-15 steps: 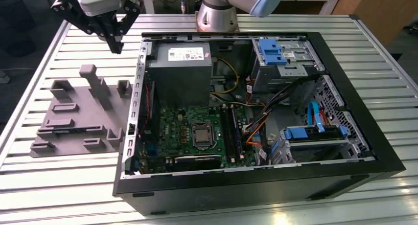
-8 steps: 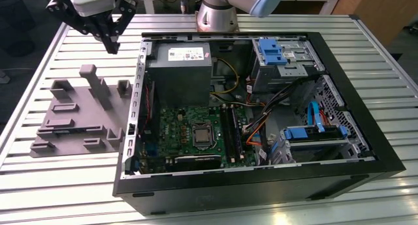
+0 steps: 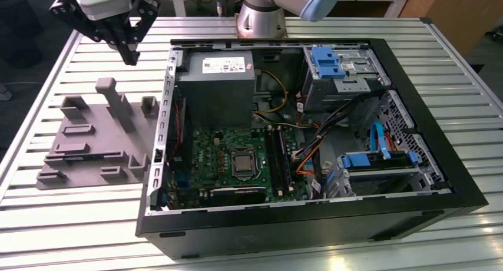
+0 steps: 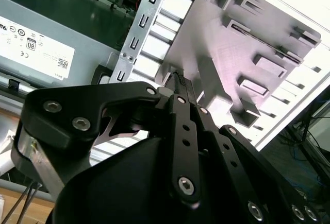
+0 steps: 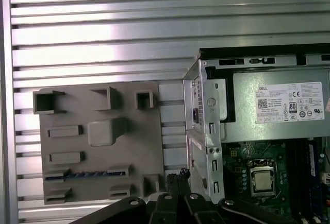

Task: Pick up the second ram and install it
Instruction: 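Reach for the second ram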

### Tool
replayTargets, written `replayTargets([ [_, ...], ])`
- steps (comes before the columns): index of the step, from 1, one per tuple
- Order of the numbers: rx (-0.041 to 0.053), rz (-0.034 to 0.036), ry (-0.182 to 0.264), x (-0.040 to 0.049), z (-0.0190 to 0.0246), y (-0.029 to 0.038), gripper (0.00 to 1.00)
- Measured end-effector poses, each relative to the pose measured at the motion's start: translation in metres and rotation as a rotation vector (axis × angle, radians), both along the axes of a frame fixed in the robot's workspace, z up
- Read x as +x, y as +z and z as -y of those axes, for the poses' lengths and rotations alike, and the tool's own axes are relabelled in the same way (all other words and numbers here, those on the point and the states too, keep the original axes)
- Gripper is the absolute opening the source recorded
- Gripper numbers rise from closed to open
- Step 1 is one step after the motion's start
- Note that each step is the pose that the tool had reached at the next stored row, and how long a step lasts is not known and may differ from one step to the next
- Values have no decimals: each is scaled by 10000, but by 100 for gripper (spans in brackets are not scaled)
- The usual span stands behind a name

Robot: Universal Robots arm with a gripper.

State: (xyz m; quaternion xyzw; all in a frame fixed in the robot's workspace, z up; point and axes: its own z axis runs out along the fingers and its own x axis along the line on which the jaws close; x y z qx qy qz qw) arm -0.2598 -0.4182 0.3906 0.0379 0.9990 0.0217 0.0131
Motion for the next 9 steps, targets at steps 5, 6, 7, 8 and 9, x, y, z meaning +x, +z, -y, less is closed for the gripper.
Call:
replayTargets([
  [5, -1, 0, -1, -54, 1, 0, 11],
  [6, 0, 0, -1, -64, 2, -1, 11],
  [7, 0, 0, -1, -74, 2, -1, 11],
  [8, -1, 0, 0, -85, 2, -1, 11],
  [9, -1, 0, 0, -95, 2, -1, 11],
])
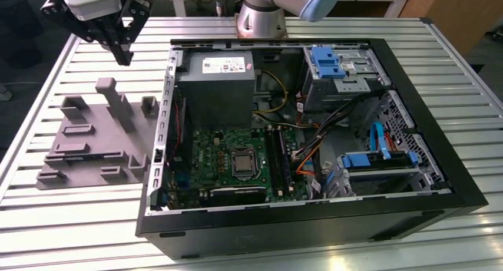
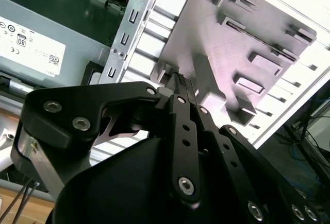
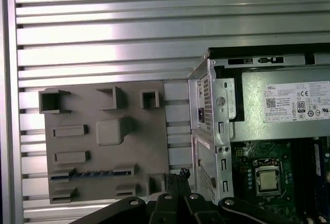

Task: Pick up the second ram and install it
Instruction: 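Reach for the second ram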

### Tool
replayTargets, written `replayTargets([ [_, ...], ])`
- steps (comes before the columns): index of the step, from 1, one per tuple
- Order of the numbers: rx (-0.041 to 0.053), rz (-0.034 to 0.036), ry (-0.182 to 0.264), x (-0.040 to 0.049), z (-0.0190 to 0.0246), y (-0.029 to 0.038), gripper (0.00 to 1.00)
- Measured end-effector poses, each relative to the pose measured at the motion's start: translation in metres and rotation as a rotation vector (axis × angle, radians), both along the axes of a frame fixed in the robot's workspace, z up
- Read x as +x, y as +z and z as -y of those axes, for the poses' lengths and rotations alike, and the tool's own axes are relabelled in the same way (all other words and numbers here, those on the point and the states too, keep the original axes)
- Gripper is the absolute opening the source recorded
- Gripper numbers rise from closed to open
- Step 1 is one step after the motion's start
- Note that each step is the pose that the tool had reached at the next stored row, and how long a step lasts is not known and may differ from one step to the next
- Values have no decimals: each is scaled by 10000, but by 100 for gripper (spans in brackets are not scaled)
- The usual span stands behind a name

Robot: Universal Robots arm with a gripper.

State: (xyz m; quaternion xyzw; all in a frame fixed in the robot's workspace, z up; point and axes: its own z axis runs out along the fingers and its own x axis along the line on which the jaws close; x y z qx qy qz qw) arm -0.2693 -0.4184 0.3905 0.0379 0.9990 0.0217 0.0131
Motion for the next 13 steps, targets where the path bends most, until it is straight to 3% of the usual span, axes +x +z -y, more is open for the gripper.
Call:
replayTargets([
  [13, 1, 1, 1, -96, 0, -3, 11],
])
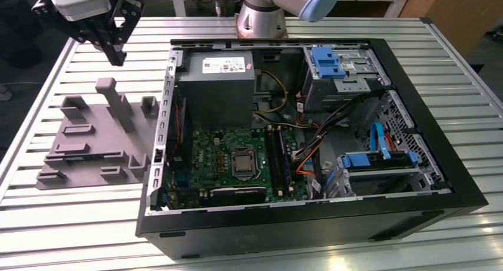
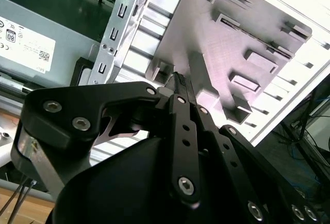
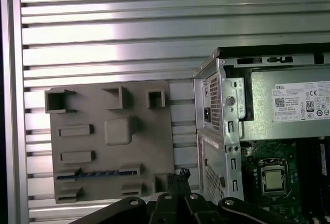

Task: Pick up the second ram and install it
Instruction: 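Reach for the second ram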

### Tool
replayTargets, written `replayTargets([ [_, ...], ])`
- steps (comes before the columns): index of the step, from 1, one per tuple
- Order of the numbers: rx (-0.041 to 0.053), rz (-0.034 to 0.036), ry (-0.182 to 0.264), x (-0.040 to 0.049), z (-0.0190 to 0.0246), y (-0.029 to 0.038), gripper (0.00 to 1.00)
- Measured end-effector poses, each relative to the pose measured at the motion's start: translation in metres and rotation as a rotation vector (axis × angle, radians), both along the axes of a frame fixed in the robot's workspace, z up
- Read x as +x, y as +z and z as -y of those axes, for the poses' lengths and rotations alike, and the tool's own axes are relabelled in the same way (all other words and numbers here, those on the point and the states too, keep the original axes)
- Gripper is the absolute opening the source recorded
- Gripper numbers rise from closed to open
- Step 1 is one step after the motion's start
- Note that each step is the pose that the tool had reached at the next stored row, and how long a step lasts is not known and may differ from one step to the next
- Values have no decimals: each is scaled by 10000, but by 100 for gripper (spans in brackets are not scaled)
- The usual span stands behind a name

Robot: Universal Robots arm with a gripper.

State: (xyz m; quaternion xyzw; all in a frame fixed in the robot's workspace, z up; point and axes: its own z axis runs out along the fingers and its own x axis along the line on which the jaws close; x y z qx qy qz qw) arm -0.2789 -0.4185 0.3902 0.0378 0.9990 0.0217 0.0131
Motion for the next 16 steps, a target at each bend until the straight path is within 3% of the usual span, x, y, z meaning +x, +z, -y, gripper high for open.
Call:
replayTargets([
  [16, 0, 0, -1, -97, 1, -4, 11],
])
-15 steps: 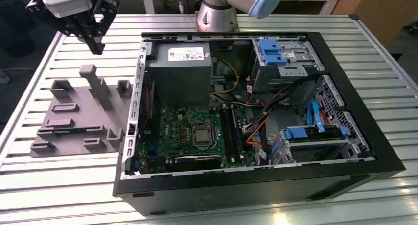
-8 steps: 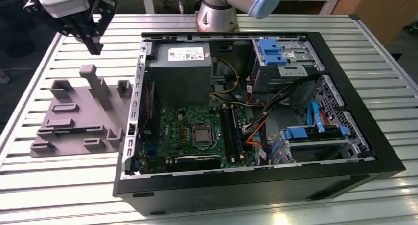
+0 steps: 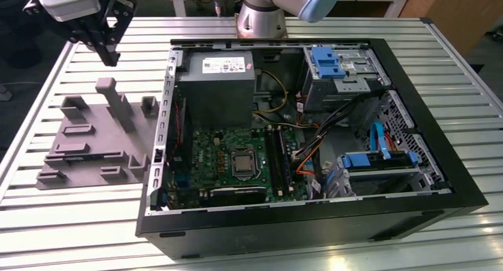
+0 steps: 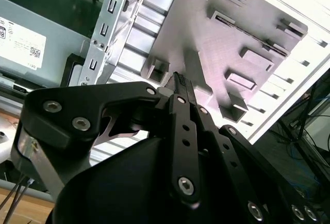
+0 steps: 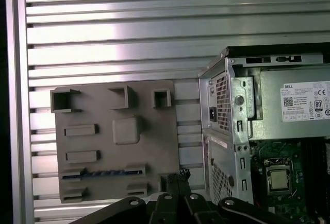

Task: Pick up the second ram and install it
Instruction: 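Reach for the second ram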

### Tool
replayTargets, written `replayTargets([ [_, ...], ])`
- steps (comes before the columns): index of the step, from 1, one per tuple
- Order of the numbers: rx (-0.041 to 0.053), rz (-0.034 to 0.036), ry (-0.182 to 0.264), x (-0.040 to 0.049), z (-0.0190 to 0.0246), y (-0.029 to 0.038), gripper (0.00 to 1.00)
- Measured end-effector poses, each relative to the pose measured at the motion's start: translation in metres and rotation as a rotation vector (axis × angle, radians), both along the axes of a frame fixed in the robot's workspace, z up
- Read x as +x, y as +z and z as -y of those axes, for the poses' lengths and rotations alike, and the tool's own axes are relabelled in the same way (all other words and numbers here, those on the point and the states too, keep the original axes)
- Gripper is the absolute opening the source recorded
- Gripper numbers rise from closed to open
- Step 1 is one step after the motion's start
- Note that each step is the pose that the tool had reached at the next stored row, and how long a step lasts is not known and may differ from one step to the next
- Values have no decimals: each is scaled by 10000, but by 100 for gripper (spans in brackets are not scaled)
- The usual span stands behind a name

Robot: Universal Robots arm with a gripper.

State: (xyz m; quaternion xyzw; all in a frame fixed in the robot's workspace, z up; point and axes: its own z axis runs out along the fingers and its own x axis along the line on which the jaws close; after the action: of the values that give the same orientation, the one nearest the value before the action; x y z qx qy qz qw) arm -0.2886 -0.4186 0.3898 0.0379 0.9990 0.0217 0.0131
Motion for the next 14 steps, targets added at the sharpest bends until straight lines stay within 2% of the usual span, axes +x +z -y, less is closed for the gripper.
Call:
replayTargets([
  [7, -1, -1, 0, -57, 1, -1, 11],
  [14, -1, 0, 1, -163, 14, -2, 11],
])
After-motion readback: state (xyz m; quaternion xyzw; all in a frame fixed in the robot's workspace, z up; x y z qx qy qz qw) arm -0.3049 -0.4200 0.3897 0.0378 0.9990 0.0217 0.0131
